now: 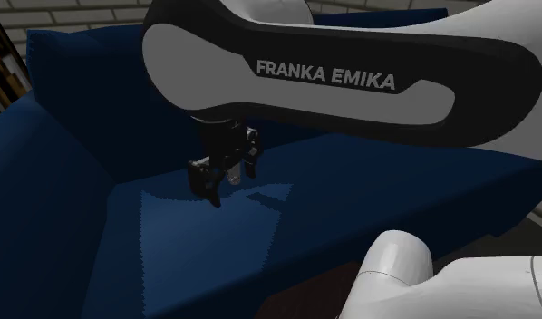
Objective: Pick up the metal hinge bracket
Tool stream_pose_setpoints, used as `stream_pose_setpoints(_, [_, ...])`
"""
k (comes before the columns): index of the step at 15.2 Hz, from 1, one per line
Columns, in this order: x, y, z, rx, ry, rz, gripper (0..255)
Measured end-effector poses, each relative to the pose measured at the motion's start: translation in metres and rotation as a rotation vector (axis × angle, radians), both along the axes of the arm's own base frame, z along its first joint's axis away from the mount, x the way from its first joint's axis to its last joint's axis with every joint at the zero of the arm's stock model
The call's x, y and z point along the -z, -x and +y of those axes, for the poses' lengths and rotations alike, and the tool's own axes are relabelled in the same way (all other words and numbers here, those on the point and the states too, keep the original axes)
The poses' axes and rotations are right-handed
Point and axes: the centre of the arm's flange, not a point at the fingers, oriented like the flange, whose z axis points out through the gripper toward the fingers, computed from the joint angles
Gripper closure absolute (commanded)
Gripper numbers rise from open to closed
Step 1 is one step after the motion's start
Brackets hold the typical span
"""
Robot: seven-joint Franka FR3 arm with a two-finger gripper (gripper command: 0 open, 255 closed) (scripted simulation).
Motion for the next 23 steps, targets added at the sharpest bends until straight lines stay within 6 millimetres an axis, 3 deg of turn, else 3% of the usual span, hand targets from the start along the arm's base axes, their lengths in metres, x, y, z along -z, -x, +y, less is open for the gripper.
stream_pose_setpoints(3, [0.008, -0.008, -0.011, -0.001, 0.002, -0.006, 0])
stream_pose_setpoints(6, [0.030, -0.026, -0.030, -0.003, 0.007, -0.020, 0])
stream_pose_setpoints(23, [0.136, -0.148, -0.168, -0.018, 0.040, -0.115, 0])
